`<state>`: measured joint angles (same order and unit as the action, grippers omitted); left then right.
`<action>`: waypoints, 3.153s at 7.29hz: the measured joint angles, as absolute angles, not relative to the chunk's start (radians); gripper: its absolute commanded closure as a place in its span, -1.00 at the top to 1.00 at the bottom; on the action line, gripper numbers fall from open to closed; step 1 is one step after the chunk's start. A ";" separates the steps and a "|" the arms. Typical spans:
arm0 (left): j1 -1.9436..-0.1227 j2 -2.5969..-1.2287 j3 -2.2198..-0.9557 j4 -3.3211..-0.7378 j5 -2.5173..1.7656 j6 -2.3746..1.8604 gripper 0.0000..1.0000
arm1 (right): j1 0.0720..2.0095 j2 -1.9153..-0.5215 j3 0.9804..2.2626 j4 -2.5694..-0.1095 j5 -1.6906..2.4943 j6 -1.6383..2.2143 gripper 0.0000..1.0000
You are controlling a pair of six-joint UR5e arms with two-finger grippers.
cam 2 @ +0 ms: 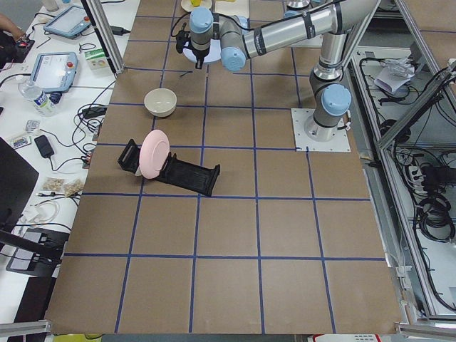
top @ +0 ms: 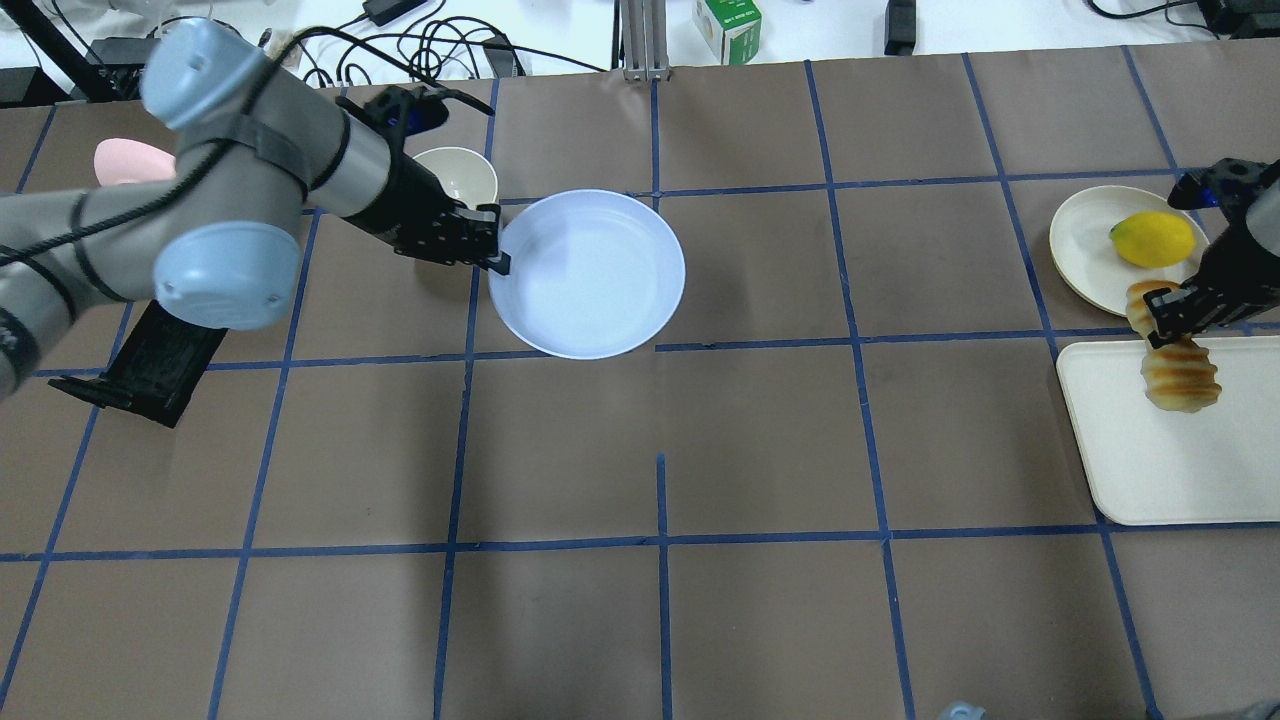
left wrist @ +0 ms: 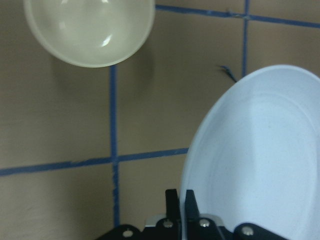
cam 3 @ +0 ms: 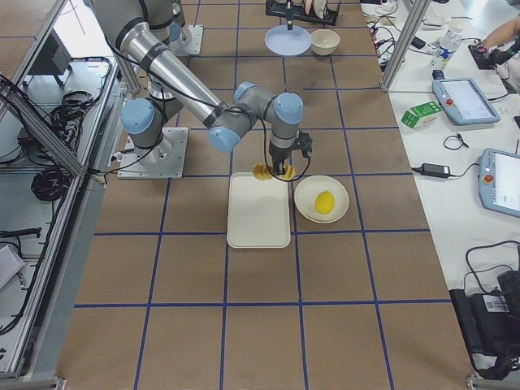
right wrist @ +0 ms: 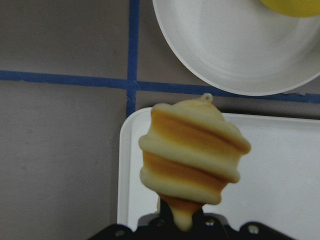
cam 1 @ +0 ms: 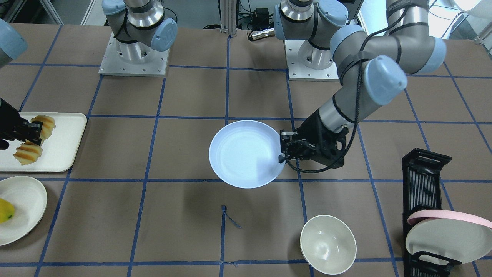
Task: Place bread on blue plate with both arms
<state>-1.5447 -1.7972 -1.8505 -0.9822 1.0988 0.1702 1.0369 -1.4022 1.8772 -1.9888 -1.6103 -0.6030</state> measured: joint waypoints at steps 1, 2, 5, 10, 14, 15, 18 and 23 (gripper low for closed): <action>-1.571 -1.851 -1.904 -0.870 1.073 0.187 -1.00 | 1.076 -1.406 1.833 -1.925 -1.608 -0.546 -1.00; -1.591 -1.895 -1.939 -0.800 1.064 0.202 -1.00 | 1.114 -1.411 1.810 -1.895 -1.607 -0.501 -1.00; -1.612 -1.976 -1.966 -0.716 1.063 0.233 0.89 | 1.270 -1.411 1.797 -1.876 -1.546 -0.324 -1.00; -1.609 -1.910 -1.879 -0.877 1.107 0.273 1.00 | 1.541 -1.344 1.794 -1.983 -1.447 -0.102 -1.00; -1.605 -1.761 -1.551 -1.465 1.418 0.266 1.00 | 1.801 -1.200 1.795 -2.208 -1.419 0.238 -1.00; -1.603 -1.727 -1.524 -1.524 1.476 0.251 1.00 | 1.833 -1.175 1.796 -2.231 -1.419 0.302 -0.96; -1.595 -1.645 -1.517 -1.595 1.526 0.149 1.00 | 1.862 -1.123 1.810 -2.279 -1.418 0.380 1.00; -1.582 -1.622 -1.524 -1.563 1.526 0.109 1.00 | 1.878 -1.110 1.762 -2.273 -1.420 0.435 1.00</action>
<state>-1.5824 -1.6221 -1.5242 -1.5631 1.5263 0.1090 1.8785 -1.1102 1.7623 -2.2735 -1.4200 0.4352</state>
